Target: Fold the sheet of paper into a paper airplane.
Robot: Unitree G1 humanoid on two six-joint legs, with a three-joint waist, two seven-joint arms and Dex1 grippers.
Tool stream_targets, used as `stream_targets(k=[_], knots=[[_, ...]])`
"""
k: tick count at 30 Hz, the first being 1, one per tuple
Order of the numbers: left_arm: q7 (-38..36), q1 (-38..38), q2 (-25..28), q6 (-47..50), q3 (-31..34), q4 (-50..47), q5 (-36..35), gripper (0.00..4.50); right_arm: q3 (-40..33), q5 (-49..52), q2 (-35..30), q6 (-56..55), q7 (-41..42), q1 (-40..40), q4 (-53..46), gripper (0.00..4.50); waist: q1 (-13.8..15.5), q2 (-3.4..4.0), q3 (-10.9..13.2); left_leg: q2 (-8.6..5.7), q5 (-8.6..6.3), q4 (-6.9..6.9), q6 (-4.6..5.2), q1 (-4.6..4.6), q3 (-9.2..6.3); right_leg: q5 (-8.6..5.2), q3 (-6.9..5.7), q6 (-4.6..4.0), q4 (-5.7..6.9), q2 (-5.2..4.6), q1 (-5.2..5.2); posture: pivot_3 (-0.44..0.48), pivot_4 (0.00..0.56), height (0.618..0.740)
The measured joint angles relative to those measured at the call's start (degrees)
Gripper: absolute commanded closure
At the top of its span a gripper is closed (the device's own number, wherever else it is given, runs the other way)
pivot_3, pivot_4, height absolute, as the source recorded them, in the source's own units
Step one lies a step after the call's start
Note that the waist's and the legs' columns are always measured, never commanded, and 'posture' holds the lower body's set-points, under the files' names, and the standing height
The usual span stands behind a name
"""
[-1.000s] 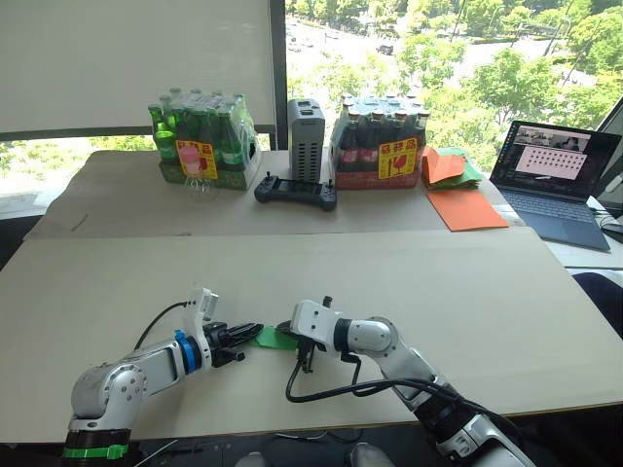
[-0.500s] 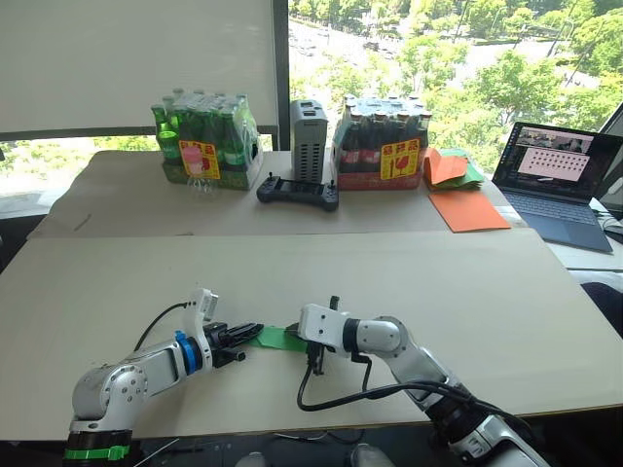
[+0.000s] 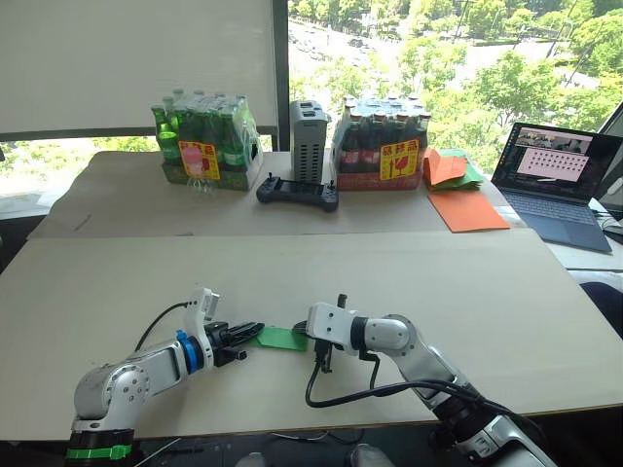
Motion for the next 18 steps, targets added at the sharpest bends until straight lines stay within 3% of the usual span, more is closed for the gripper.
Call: stream_targets(k=[18], knots=[[0.27,-0.18,-0.52,0.05,-0.34,0.01,0.05,4.5,0.17,0.05,3.46,-1.65,0.21,-0.93,3.14,4.47,-0.28,0.0,-0.01,0.03,0.0,0.0,0.0,0.03,-0.01,0.0,0.01,-0.01,0.02,0.05,-0.01,0.0,0.15,0.727]])
